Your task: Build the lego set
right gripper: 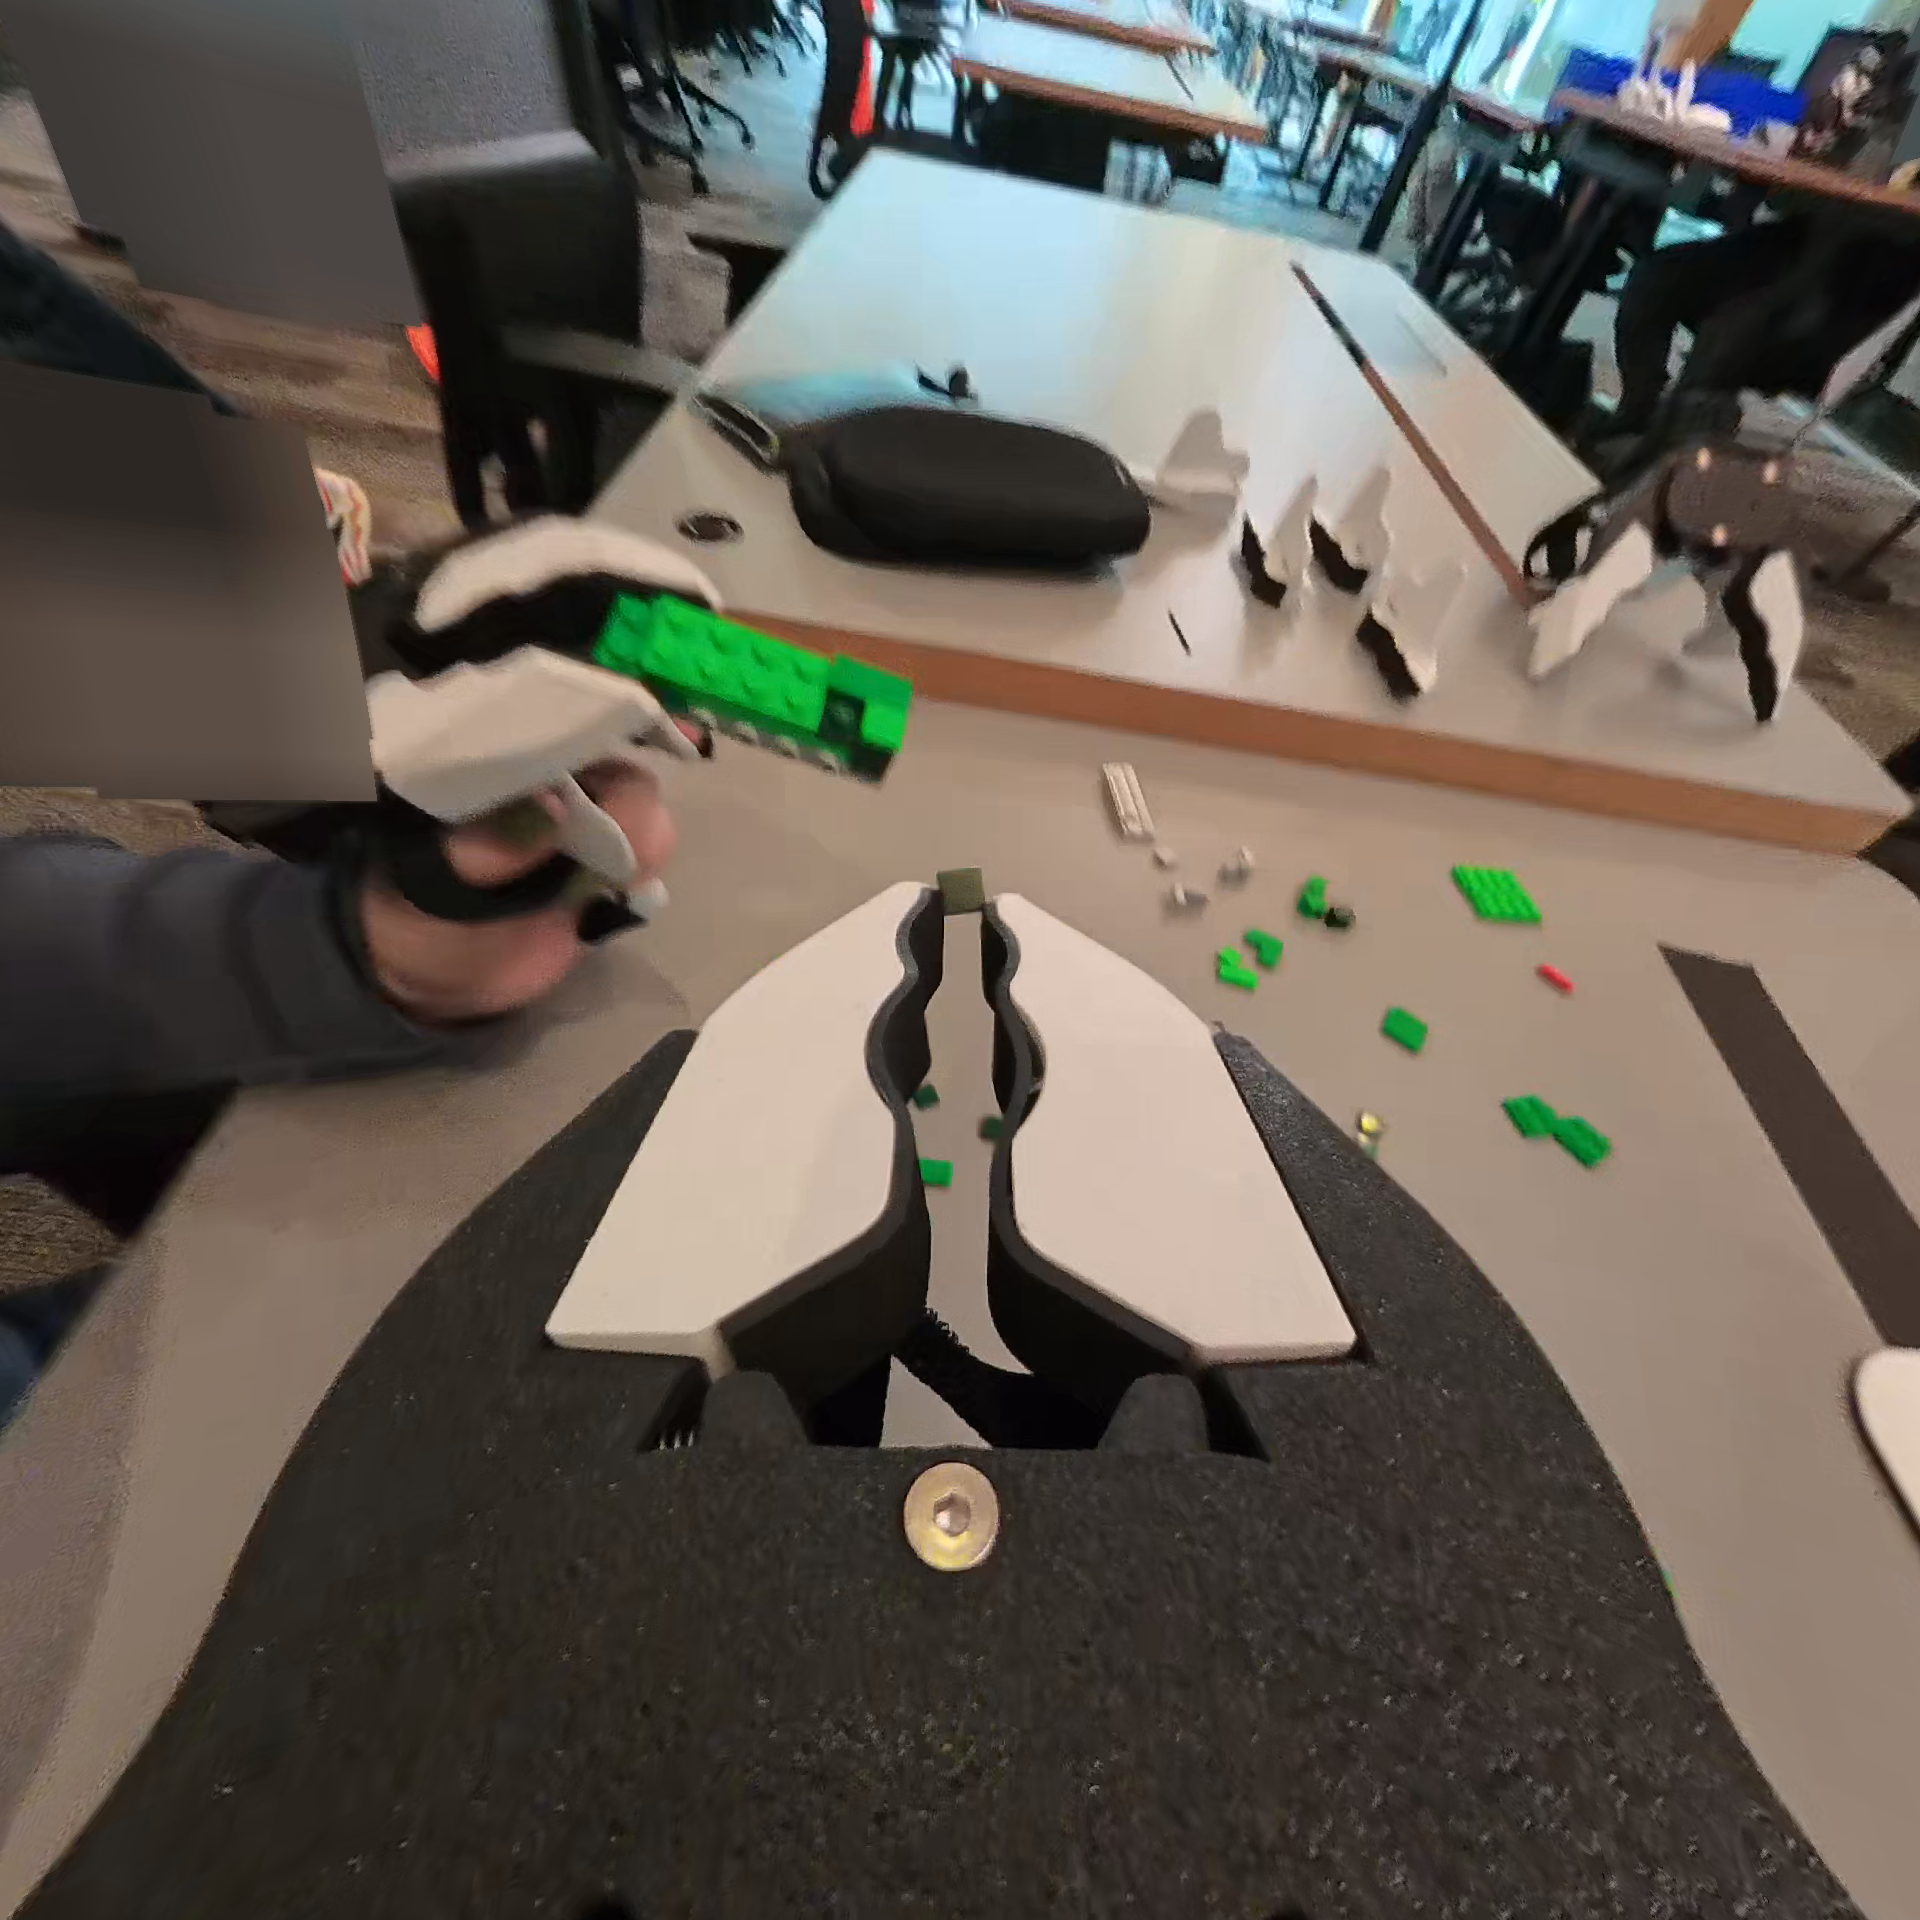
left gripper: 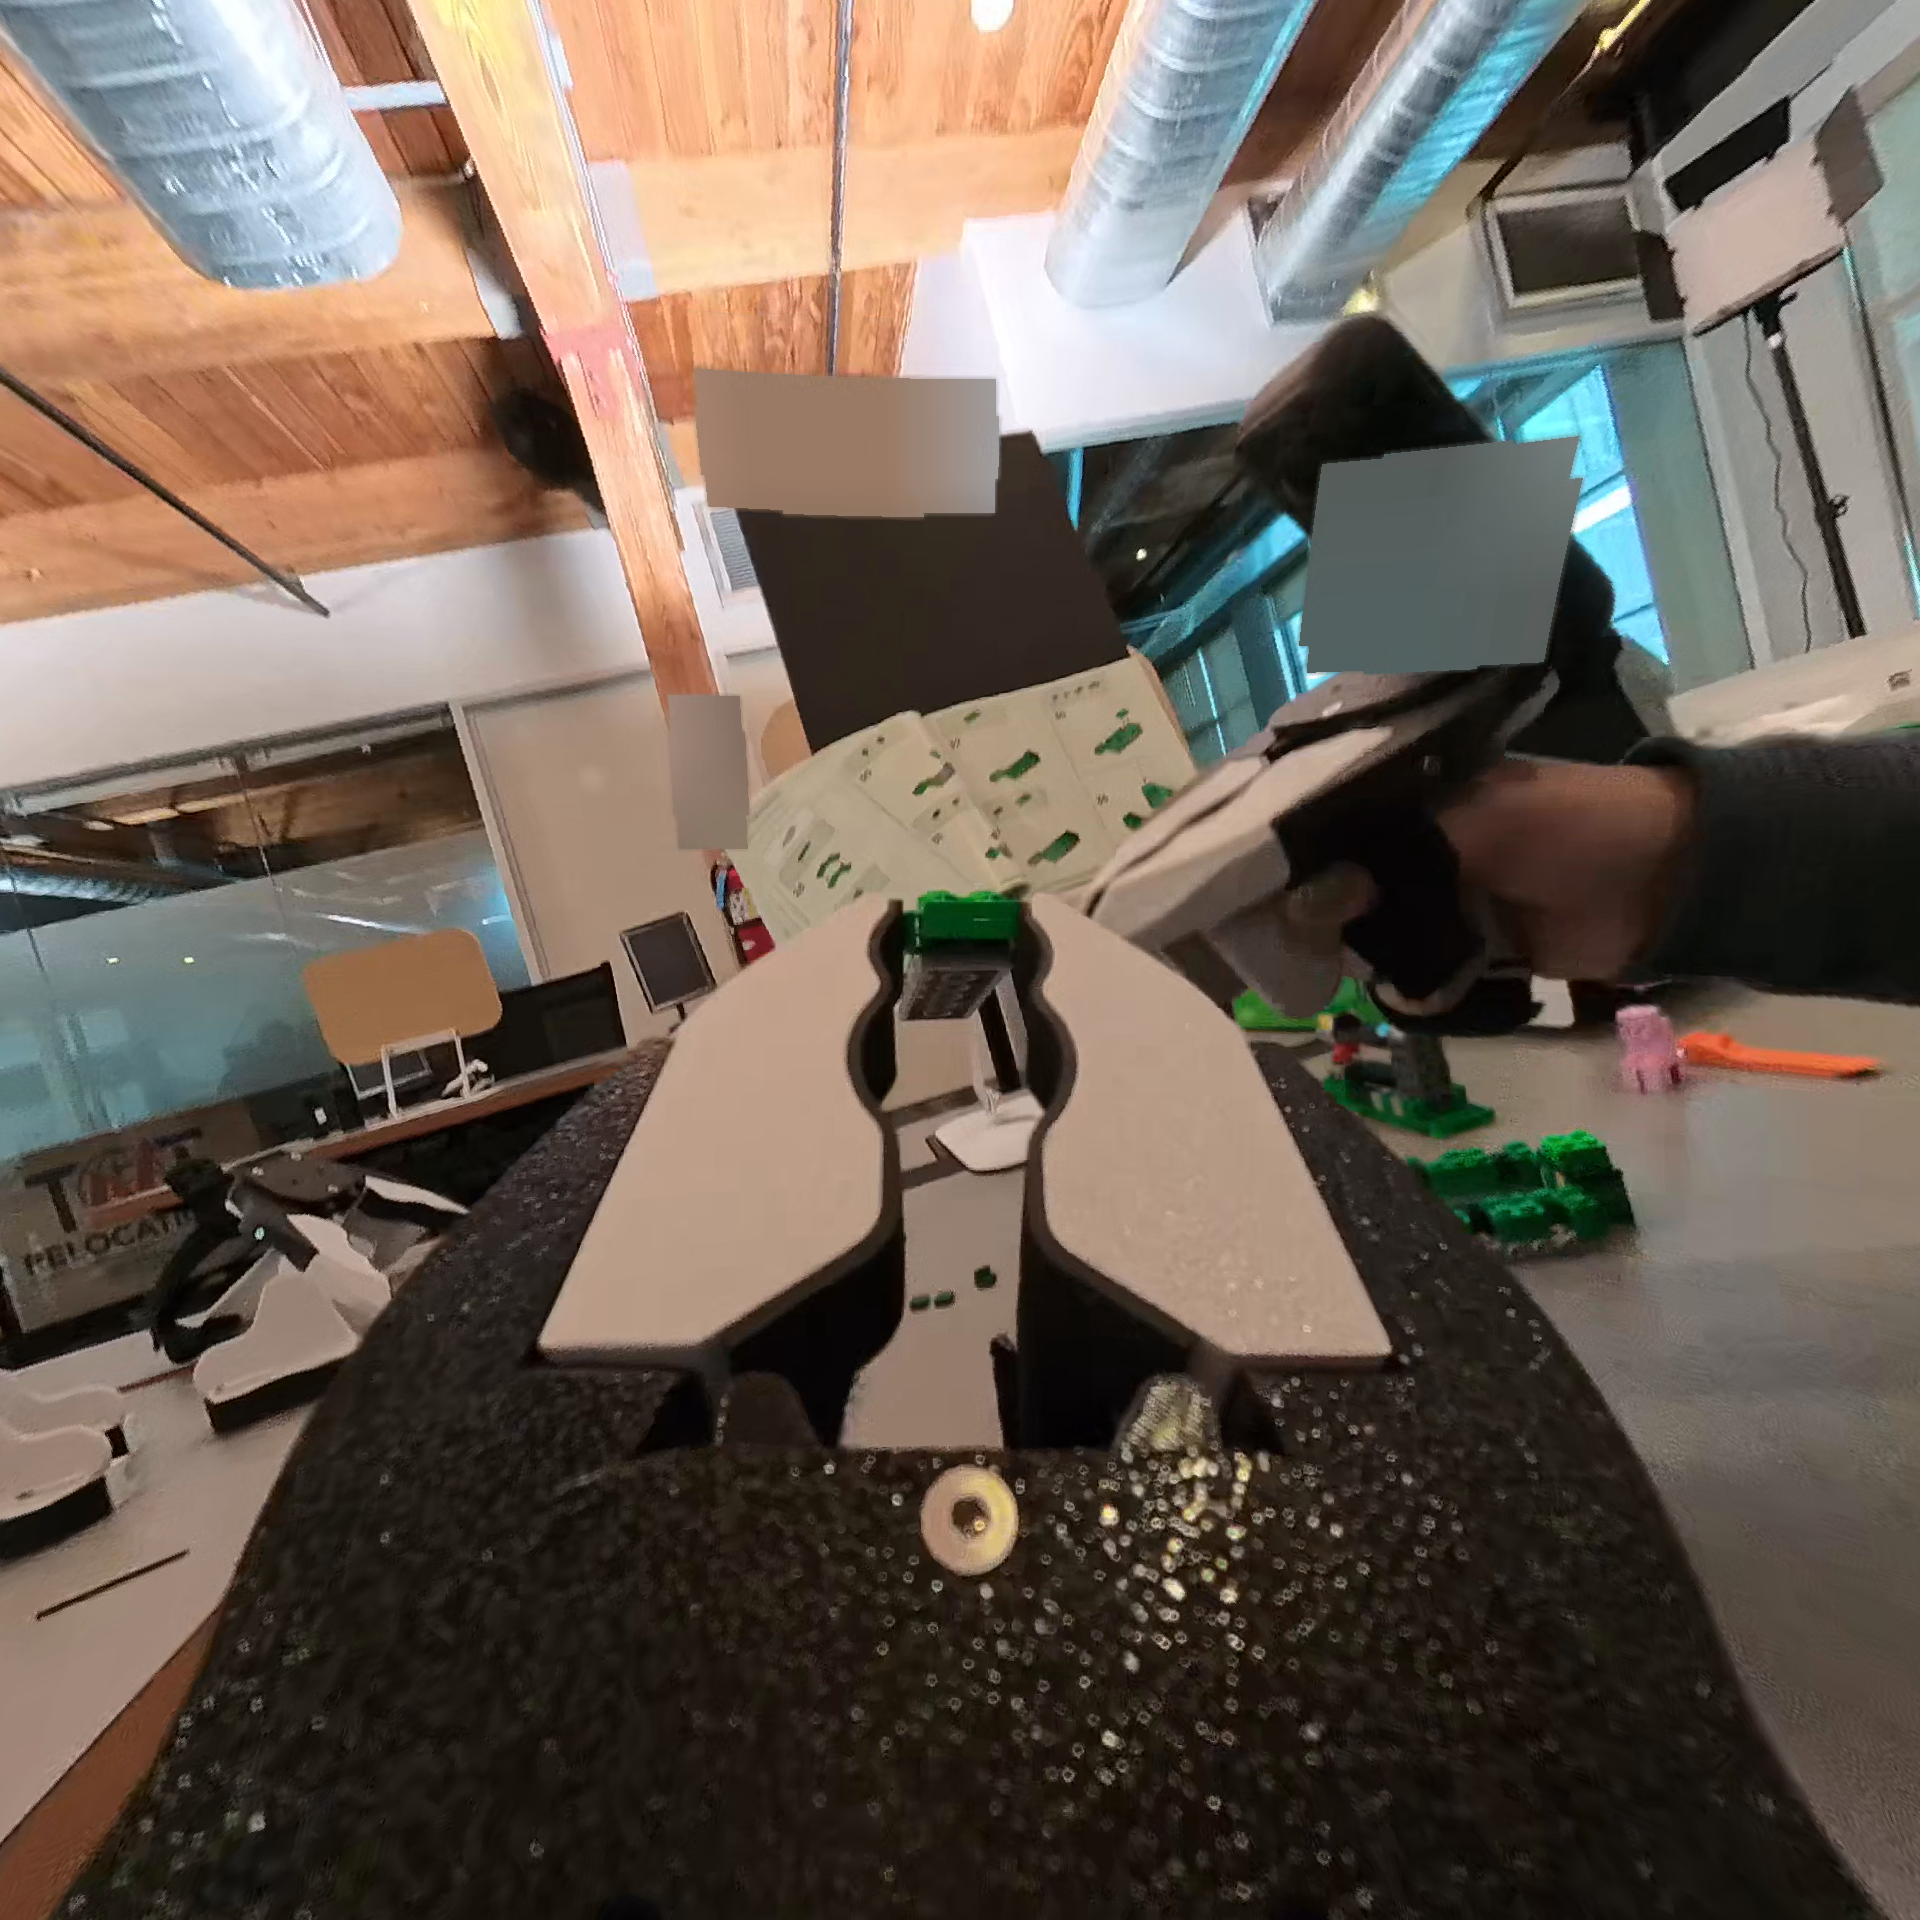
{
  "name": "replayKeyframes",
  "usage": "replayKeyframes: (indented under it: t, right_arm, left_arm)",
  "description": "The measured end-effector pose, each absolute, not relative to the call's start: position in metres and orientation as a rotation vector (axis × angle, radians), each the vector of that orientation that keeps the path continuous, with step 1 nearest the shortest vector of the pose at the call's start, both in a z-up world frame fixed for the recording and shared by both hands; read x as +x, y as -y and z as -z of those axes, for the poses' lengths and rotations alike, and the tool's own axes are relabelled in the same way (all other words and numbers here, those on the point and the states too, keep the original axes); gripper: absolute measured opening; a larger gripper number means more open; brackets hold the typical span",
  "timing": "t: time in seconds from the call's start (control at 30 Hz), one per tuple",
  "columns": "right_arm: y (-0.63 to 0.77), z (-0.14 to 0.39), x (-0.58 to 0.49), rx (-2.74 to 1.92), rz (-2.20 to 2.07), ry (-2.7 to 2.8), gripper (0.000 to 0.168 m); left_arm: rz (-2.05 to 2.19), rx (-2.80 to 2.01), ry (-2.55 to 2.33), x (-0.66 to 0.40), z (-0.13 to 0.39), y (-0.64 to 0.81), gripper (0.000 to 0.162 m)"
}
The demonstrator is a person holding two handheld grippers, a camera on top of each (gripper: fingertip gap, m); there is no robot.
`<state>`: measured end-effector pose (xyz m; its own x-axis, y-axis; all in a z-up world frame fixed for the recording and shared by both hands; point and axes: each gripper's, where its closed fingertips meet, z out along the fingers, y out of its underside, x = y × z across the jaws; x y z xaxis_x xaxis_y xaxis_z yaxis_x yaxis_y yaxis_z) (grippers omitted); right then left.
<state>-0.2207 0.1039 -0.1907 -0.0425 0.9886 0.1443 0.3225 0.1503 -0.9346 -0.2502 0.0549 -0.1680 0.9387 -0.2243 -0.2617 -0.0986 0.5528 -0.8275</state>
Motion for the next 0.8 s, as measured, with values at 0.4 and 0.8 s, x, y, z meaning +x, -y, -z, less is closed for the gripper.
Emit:
replayKeyframes:
  t: [0.4, 0.8]
  right_arm:
    - [-0.056, 0.130, -0.224, -1.357, -0.963, 1.665, 0.006]
    - [-0.059, 0.148, -0.233, -1.586, -0.812, 1.739, 0.006]
  left_arm:
    - [-0.026, -0.846, -0.218, -0.225, 0.138, -0.029, 0.020]
    - [-0.008, -0.843, -0.178, -0.233, 0.140, -0.028, 0.020]
